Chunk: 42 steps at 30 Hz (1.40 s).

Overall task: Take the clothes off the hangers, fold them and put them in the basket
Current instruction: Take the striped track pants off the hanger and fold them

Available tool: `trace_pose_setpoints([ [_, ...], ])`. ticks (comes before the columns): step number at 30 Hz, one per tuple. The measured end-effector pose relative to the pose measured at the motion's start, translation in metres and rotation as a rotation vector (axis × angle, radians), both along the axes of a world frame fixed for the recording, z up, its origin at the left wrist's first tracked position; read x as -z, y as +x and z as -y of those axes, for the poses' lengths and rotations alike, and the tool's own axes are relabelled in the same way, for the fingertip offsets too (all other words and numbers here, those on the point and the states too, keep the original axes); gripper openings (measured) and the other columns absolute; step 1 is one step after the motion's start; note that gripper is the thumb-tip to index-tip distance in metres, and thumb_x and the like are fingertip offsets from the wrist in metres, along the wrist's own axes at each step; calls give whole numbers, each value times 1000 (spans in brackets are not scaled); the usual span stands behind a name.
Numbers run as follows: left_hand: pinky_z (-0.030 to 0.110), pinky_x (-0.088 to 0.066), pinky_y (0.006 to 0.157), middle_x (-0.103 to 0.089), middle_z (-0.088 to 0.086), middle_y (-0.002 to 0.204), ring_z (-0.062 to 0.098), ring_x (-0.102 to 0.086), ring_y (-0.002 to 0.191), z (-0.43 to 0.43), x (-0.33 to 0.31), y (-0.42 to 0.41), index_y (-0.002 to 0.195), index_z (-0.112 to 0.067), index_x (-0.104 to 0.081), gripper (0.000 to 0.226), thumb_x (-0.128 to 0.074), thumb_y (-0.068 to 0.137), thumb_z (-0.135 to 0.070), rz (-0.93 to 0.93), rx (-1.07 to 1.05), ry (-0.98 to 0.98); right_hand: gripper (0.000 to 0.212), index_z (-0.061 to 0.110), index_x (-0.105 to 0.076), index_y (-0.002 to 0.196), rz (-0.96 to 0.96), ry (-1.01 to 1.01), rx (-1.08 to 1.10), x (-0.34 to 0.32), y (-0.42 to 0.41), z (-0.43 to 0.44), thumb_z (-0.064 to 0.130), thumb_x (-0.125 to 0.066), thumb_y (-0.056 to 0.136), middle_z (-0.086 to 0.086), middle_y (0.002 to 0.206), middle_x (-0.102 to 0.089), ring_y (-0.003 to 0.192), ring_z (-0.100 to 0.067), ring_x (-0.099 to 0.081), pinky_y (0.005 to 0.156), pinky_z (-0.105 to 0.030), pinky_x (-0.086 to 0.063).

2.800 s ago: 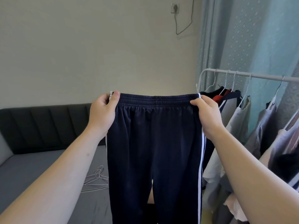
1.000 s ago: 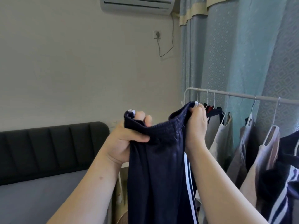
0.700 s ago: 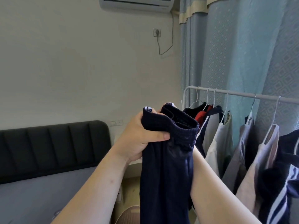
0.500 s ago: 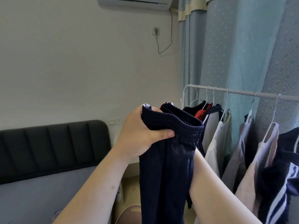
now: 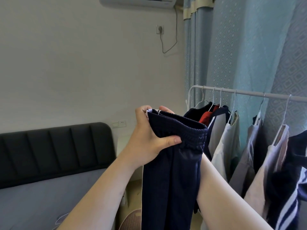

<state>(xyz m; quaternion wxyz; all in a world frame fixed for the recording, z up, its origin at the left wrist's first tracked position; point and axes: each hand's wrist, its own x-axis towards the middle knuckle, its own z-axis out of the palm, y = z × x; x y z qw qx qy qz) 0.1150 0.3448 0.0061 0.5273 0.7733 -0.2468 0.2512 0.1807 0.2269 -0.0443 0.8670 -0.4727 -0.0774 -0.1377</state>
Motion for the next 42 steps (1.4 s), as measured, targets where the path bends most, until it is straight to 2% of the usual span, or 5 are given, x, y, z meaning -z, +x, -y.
trace_pose_setpoints([
  [2, 24, -51, 90, -59, -9, 115, 5, -64, 103, -2, 1, 4, 122, -19, -23, 82, -86, 71, -12, -49, -13, -10, 75, -1, -50, 139, 63, 105, 507, 11, 32, -2, 43, -74, 84, -36, 142, -41, 128, -4, -49, 116, -26, -27],
  [7, 21, -51, 86, -58, -12, 104, -3, -61, 93, -18, -3, 13, 131, -25, -35, 70, -78, 77, -38, -177, -94, -82, 14, 12, -65, 91, -168, -253, -251, -29, 15, 33, 23, -58, 97, -11, 87, -64, 75, -24, -63, 71, -33, -53],
  [19, 43, -44, 106, -63, -8, 107, 9, -60, 105, -42, 3, 38, 120, -17, -54, 34, -54, 95, -41, -187, -166, -118, 123, 42, -20, 152, 62, -880, -312, -25, 23, 37, 34, -97, 55, 10, 134, -57, 118, -9, -59, 97, -38, -51],
  [27, 30, -52, 92, -73, -9, 100, 6, -67, 93, -77, -3, 25, 113, -24, -67, 30, -75, 85, -29, -103, -361, 28, 12, 15, -75, 100, -34, -731, -253, 1, 28, 16, 13, -70, 89, -1, 93, -77, 93, -21, -73, 89, -43, -58],
  [42, 22, -44, 76, -67, -11, 105, 8, -62, 97, -110, 9, 18, 116, -21, -61, 28, -54, 97, -40, -107, -650, 84, 11, 20, -73, 97, 154, -777, -195, -11, 7, -3, 26, -71, 88, 1, 92, -76, 90, -18, -72, 86, -46, -59],
])
